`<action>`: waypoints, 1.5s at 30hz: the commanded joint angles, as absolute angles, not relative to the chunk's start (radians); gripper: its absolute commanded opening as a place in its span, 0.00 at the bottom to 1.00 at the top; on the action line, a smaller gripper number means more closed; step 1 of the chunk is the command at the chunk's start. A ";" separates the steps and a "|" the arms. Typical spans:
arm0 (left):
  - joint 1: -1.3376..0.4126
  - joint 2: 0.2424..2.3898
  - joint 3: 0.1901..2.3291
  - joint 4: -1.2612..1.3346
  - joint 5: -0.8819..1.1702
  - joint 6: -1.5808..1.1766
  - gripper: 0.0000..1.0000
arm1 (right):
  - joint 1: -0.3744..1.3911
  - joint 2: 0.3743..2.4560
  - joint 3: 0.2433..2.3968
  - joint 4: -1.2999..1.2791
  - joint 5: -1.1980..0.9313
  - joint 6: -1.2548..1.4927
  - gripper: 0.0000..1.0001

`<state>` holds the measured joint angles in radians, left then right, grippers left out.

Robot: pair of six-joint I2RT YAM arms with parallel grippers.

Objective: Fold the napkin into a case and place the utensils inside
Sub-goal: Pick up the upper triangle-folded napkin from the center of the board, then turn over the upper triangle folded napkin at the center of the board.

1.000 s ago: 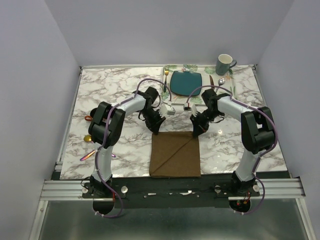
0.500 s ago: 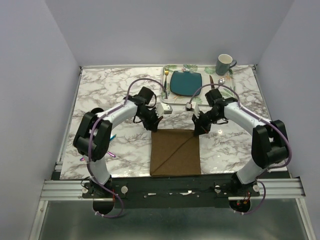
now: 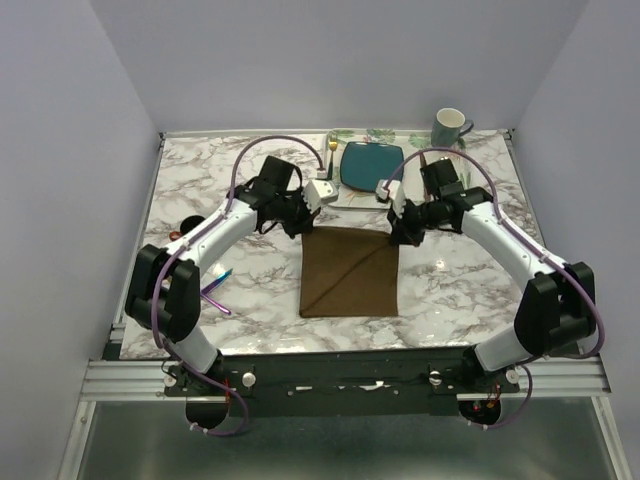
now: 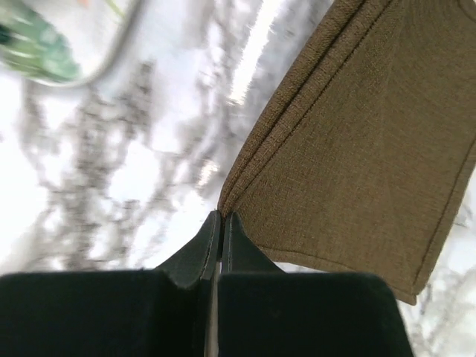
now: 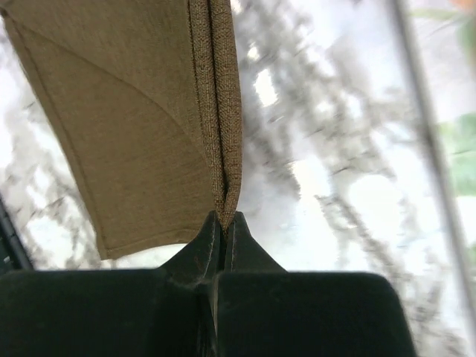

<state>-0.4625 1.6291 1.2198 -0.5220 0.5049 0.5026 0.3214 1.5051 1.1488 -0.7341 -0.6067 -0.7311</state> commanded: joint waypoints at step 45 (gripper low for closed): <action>-0.867 1.333 0.695 -0.400 0.308 0.707 0.46 | 0.541 1.240 0.603 -0.598 -0.465 -1.197 0.64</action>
<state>-0.8436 1.3205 0.6697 -0.3206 0.3614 0.7094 0.5190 1.2728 0.6018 -0.5434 -0.5030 -1.1610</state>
